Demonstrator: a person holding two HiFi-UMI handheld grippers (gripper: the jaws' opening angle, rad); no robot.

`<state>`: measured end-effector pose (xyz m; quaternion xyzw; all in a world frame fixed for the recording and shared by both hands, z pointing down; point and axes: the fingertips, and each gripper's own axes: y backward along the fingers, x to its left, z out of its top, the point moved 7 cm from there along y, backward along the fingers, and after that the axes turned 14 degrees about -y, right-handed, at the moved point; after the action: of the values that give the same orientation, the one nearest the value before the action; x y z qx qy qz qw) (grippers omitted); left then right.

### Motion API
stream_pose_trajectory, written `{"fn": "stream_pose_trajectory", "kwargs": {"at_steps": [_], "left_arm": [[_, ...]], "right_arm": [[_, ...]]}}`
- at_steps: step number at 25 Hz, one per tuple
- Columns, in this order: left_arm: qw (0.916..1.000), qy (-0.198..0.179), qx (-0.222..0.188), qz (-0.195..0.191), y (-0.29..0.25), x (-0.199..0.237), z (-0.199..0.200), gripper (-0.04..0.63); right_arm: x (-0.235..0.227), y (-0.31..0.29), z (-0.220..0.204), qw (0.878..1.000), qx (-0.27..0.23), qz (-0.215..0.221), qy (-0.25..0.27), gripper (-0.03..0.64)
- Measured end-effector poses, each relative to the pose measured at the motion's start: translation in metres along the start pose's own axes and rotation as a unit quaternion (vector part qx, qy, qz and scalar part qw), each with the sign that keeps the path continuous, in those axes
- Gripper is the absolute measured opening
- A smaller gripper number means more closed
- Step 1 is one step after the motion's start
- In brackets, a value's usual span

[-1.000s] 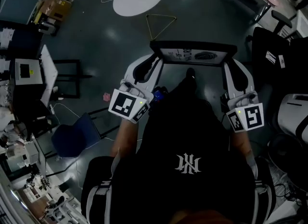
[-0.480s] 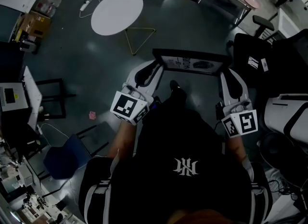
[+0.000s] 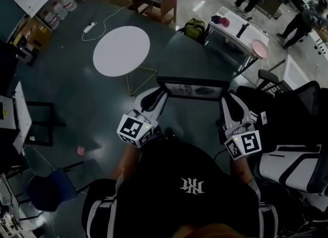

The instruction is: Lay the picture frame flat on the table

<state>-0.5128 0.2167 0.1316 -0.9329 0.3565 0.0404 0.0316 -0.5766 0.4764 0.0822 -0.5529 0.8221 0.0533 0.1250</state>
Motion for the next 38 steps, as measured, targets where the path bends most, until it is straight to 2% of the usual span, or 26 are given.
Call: {"fn": "stream_pose_trajectory", "kwargs": {"at_steps": [4,7,10,13,16,19,22,27,33,38], "left_arm": [[0.9999,-0.003,-0.015,-0.006,-0.051,0.022,0.007,0.051],[0.9996,-0.011,-0.017,-0.018,-0.083,0.032,0.012,0.049],[0.9998,-0.013,-0.009,-0.012,-0.103,0.044,0.011,0.051],[0.9997,-0.010,0.006,0.022,-0.117,0.069,0.005,0.048],[0.9959,-0.015,0.015,0.088,-0.125,0.099,0.004,0.048],[0.9874,-0.018,0.009,0.157,-0.134,0.121,0.010,0.048],[0.9770,-0.028,0.002,0.211,-0.154,0.139,0.027,0.048],[0.9627,-0.034,0.014,0.268,-0.183,0.158,0.043,0.048],[0.9406,-0.032,0.033,0.336,-0.215,0.166,0.042,0.049],[0.9240,-0.030,0.061,0.376,-0.229,0.168,0.034,0.049]], "right_arm": [[-0.030,-0.031,0.024,1.000,0.001,-0.011,0.021,0.048],[-0.056,-0.052,0.037,1.000,-0.003,-0.024,0.017,0.048],[-0.076,-0.079,0.045,1.000,0.005,-0.009,0.015,0.048],[-0.092,-0.123,0.047,0.999,0.019,0.029,0.011,0.048],[-0.104,-0.176,0.045,0.995,0.036,0.094,0.007,0.046],[-0.117,-0.218,0.048,0.984,0.054,0.167,0.014,0.044],[-0.135,-0.264,0.070,0.973,0.060,0.219,0.029,0.044],[-0.159,-0.326,0.096,0.957,0.062,0.282,0.023,0.040],[-0.192,-0.378,0.096,0.930,0.097,0.354,0.021,0.038],[-0.205,-0.418,0.090,0.914,0.116,0.389,0.016,0.038]]}}
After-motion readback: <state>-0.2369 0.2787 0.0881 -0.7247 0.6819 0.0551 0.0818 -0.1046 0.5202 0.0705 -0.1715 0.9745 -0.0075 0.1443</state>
